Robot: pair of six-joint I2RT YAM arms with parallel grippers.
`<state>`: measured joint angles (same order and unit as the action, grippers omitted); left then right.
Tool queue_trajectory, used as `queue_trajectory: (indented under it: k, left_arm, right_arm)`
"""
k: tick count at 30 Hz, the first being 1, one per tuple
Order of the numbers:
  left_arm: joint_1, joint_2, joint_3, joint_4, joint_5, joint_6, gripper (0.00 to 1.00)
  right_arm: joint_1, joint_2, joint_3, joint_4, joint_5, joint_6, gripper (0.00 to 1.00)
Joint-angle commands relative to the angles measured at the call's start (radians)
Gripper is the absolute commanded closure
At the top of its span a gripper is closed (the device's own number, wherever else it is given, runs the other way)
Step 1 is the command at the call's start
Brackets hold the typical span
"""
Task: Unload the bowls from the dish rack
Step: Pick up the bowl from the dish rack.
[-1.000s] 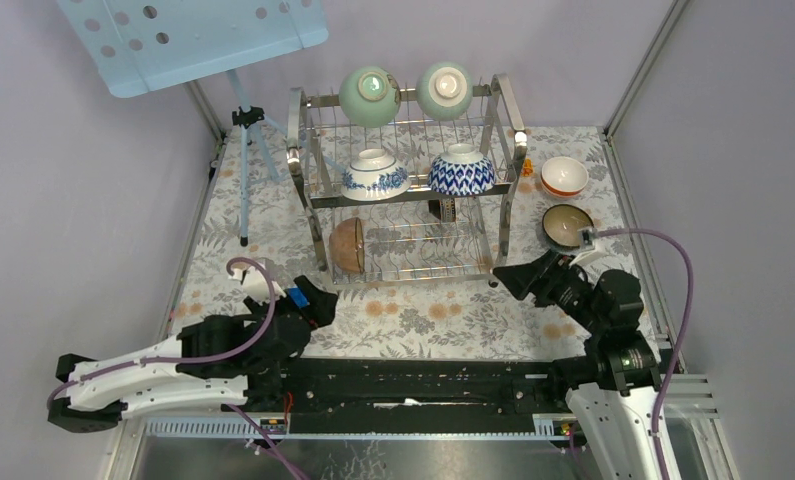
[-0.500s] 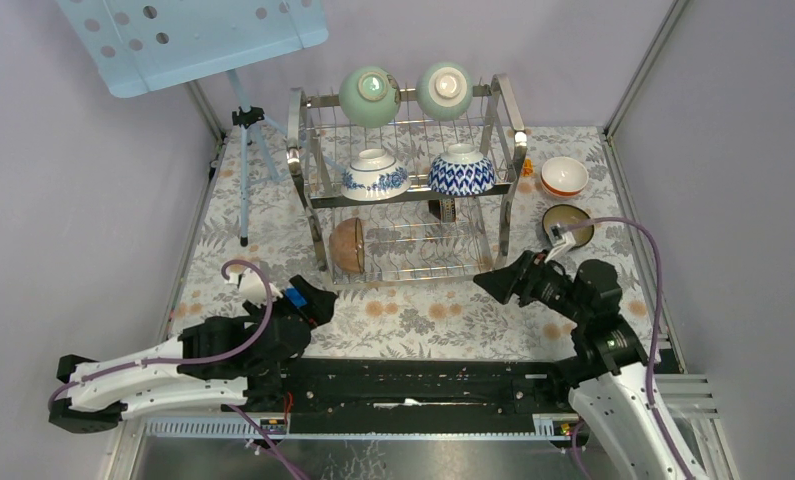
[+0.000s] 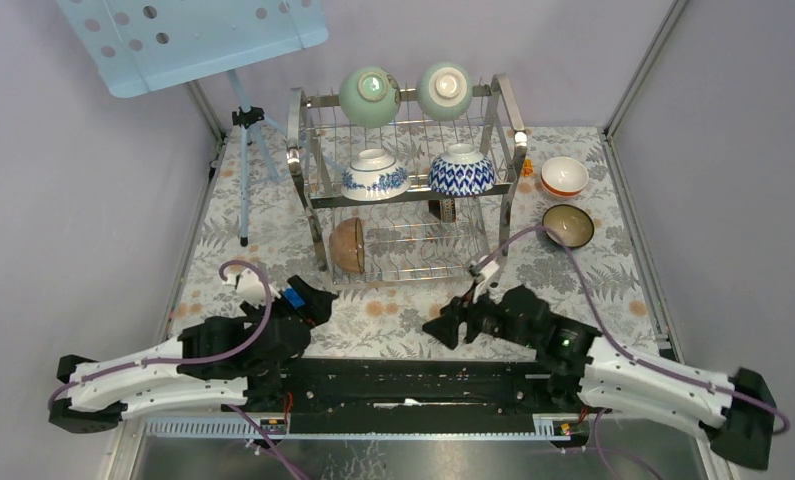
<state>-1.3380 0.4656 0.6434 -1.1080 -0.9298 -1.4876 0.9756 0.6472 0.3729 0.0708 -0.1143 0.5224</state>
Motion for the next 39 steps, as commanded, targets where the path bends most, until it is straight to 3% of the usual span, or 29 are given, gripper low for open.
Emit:
queue_trajectory:
  k: [1,6,11,16,20,32,39]
  left_arm:
    - [-0.001,-0.024,0.008,-0.010,-0.039,0.002,0.01]
    - [-0.001,-0.039,0.020,-0.010,-0.042,0.031,0.01]
    - [-0.001,-0.054,0.024,-0.017,-0.044,0.045,0.01]
    - [-0.002,-0.076,0.012,-0.017,-0.038,0.038,0.01]
    - [-0.001,-0.084,0.010,-0.016,-0.039,0.036,0.01]
    - [-0.001,-0.088,0.009,-0.013,-0.029,0.042,0.01]
    - [-0.001,-0.085,0.004,-0.009,-0.028,0.044,0.01]
  right_arm:
    - [0.183,0.109,-0.033,0.256,0.316,-0.121,0.27]
    - [0.284,0.292,-0.082,0.537,0.420,-0.291,0.27]
    - [0.353,0.524,-0.154,0.983,0.466,-0.541,0.26]
    - [0.356,0.697,-0.124,1.171,0.497,-0.625,0.22]
    - [0.350,0.800,-0.071,1.250,0.524,-0.606,0.22]
    - [0.169,1.006,0.079,1.388,0.264,-0.352,0.31]
    - [0.089,1.122,0.135,1.503,0.144,-0.277,0.43]
